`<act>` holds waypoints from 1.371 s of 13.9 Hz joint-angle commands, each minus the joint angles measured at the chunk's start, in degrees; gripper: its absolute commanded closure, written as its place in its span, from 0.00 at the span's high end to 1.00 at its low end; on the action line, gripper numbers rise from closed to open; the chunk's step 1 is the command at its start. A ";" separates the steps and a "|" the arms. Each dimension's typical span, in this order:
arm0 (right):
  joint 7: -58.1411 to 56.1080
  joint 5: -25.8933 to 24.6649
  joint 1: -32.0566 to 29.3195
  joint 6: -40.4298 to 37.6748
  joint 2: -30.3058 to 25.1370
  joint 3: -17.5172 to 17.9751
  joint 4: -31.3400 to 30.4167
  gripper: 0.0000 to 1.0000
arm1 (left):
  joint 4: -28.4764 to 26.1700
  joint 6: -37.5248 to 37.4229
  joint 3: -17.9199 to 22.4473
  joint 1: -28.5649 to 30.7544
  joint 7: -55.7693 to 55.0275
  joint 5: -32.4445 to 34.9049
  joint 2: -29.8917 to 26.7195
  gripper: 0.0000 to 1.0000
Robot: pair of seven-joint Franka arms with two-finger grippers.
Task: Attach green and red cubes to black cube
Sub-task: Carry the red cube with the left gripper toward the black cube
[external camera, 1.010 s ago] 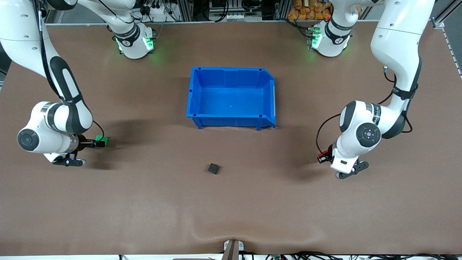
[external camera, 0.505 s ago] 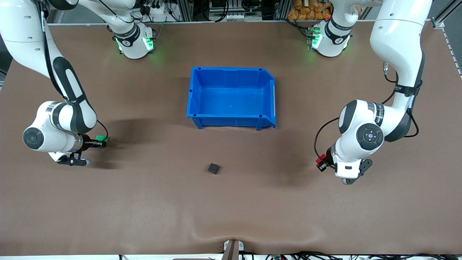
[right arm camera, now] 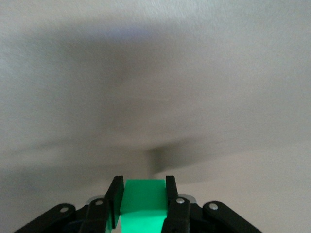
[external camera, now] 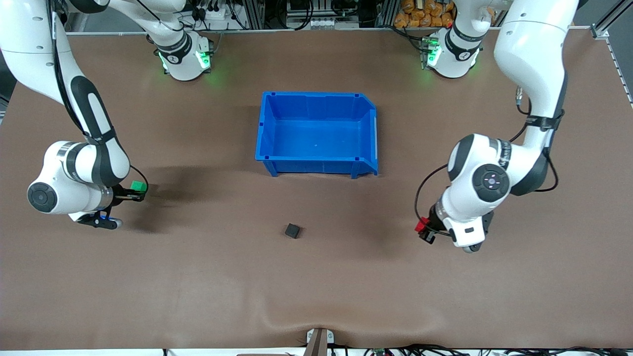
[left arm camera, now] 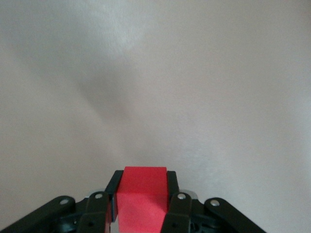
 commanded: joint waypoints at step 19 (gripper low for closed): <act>28.58 8.20 6.44 -5.81 0.66 0.03 9.05 0.00 | 18.38 11.94 0.89 -16.12 -28.95 -2.46 15.57 0.00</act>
